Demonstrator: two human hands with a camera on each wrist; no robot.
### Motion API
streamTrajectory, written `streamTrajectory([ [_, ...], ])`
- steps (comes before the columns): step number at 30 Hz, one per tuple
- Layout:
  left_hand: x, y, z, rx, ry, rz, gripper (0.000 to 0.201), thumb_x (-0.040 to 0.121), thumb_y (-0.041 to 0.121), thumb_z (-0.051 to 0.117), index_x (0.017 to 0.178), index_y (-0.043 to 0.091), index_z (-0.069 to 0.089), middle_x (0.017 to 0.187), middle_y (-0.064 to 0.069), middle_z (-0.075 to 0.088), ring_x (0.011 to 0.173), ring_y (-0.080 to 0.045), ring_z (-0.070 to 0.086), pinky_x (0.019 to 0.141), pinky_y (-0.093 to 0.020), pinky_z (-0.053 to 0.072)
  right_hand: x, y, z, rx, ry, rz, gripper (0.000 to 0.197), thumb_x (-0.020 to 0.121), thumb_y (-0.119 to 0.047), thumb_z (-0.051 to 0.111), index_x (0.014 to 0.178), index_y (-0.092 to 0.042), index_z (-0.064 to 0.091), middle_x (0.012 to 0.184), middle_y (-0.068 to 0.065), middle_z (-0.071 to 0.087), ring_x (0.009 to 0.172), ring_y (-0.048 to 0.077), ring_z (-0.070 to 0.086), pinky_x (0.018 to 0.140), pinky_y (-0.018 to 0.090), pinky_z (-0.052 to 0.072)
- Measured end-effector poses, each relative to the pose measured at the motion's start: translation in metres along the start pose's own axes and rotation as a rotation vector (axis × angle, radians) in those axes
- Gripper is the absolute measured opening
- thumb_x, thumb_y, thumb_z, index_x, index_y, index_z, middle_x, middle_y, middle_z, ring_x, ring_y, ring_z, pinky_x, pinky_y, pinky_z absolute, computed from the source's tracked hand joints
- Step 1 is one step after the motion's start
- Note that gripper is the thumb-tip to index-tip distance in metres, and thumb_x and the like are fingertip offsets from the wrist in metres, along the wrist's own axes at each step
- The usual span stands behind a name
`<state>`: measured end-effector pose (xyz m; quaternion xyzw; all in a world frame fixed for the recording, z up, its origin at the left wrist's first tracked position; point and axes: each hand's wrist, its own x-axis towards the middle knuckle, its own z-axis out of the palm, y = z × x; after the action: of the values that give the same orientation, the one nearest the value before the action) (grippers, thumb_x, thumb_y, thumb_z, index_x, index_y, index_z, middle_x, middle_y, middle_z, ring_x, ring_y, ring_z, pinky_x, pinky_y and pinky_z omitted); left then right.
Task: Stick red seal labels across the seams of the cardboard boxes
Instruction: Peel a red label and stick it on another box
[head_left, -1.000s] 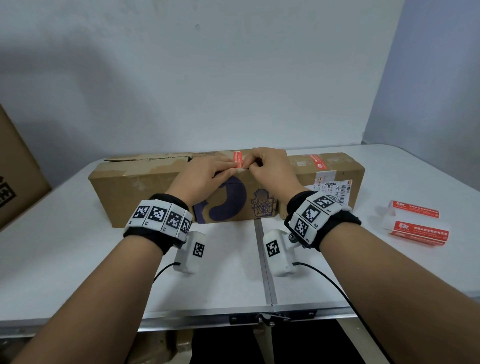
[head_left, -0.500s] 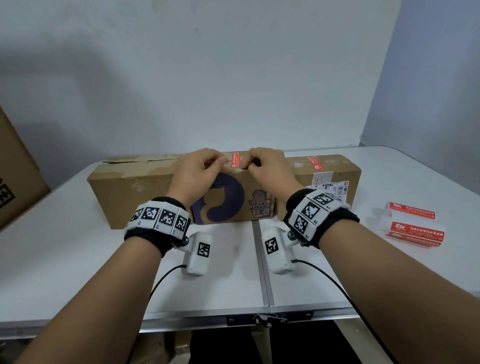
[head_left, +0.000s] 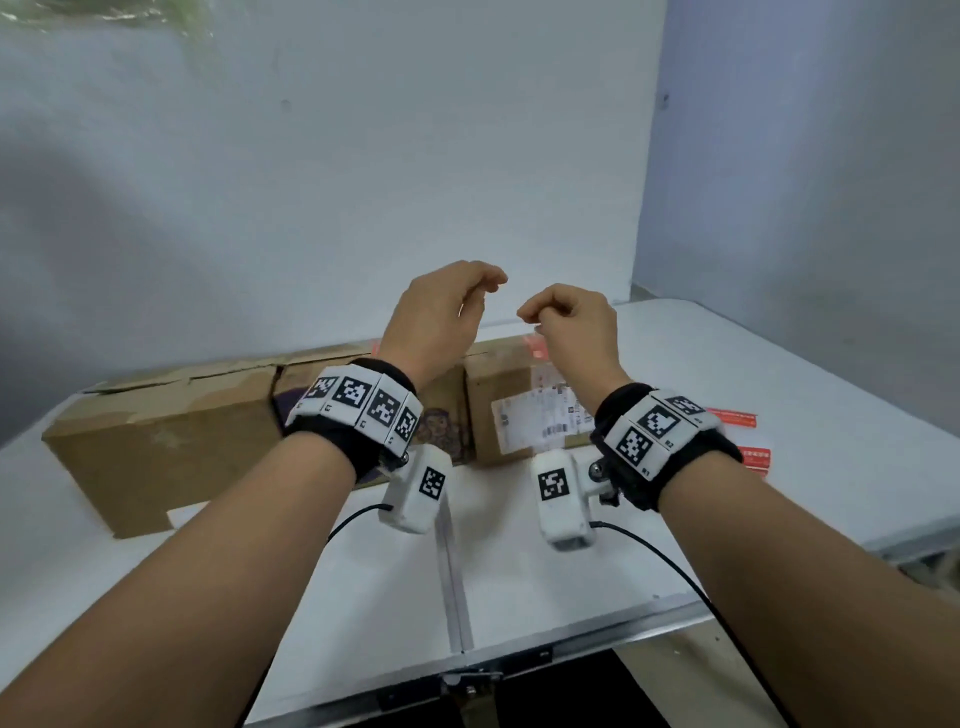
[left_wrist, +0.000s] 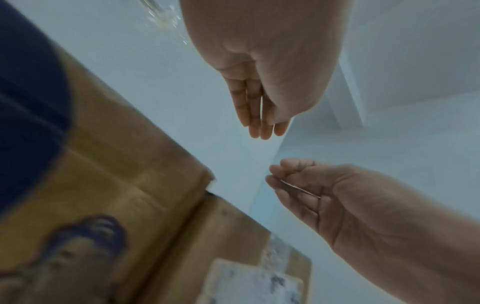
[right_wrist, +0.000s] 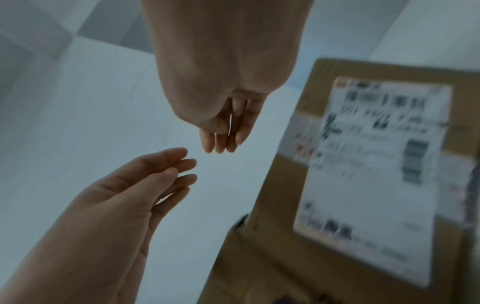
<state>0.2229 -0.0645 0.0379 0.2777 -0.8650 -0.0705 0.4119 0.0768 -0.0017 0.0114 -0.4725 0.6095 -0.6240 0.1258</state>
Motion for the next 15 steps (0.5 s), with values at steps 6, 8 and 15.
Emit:
streamTrajectory([
  [6, 0.015, 0.059, 0.071, -0.065, -0.237, 0.183, 0.029, 0.092, 0.01, 0.046, 0.112, 0.019, 0.065, 0.11, 0.003, 0.07, 0.102, -0.012, 0.063, 0.091, -0.03, 0.05, 0.006, 0.044, -0.082, -0.054, 0.17, 0.149, 0.041, 0.076, 0.002, 0.041, 0.058, -0.025, 0.067, 0.078, 0.003, 0.072, 0.084, 0.023, 0.069, 0.082, 0.04, 0.058],
  [8, 0.015, 0.076, 0.092, -0.086, -0.372, 0.209, 0.028, 0.092, 0.012, 0.047, 0.112, 0.02, 0.066, 0.111, 0.004, 0.07, 0.101, -0.012, 0.062, 0.091, -0.029, 0.048, 0.005, 0.057, -0.108, -0.093, 0.204, 0.201, 0.041, 0.076, 0.002, 0.041, 0.058, -0.025, 0.066, 0.078, 0.005, 0.072, 0.084, 0.025, 0.069, 0.082, 0.042, 0.058],
  [15, 0.011, 0.11, 0.155, -0.054, -0.781, 0.2, 0.032, 0.091, 0.018, 0.054, 0.123, 0.02, 0.06, 0.123, 0.001, 0.065, 0.104, -0.015, 0.062, 0.097, -0.033, 0.047, -0.011, 0.09, -0.17, -0.136, 0.396, 0.432, 0.04, 0.077, 0.0, 0.041, 0.055, -0.023, 0.065, 0.082, 0.001, 0.073, 0.085, 0.027, 0.069, 0.083, 0.04, 0.057],
])
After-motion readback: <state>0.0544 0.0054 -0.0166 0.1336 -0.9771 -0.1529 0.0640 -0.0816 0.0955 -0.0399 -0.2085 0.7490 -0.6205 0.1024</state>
